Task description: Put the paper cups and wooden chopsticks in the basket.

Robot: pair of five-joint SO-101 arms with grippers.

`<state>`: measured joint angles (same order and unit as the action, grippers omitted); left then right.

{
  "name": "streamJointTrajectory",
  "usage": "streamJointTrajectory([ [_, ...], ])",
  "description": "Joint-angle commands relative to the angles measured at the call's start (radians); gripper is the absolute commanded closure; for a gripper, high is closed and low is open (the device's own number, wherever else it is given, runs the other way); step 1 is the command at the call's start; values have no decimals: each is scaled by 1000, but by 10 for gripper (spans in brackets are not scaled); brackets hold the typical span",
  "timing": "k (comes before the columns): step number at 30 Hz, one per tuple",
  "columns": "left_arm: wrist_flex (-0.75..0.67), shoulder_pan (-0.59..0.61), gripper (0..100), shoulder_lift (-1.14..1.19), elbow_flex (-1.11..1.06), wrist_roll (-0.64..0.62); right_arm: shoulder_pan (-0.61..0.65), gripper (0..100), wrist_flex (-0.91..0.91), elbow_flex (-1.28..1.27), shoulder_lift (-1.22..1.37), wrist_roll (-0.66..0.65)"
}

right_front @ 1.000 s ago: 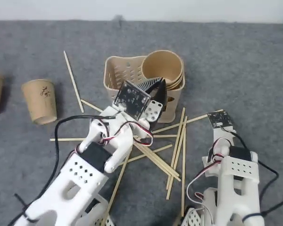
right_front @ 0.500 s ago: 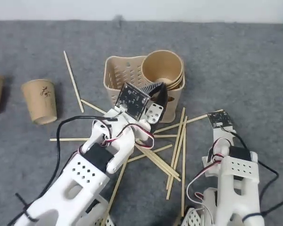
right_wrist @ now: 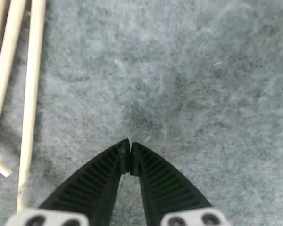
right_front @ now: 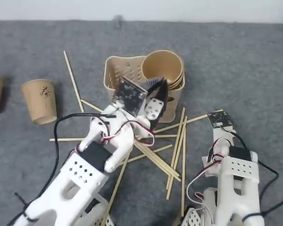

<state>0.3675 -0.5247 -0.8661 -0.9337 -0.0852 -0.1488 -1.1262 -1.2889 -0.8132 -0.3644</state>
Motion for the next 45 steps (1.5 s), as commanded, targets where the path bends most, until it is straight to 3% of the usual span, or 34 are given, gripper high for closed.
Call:
streamJointTrajectory([
  [1,3,-3,986,-8,125,-12,7,991,13,3,-25,9],
  [9,-18,3,986,20,120,-12,7,991,13,3,-25,9],
  [17,-224,64,986,235,94,-11,7,991,13,3,-25,9],
  [35,-169,14,986,301,-42,-3,7,991,13,3,-27,-9],
  [45,-109,17,986,143,117,-3,7,991,13,3,-27,-9],
])
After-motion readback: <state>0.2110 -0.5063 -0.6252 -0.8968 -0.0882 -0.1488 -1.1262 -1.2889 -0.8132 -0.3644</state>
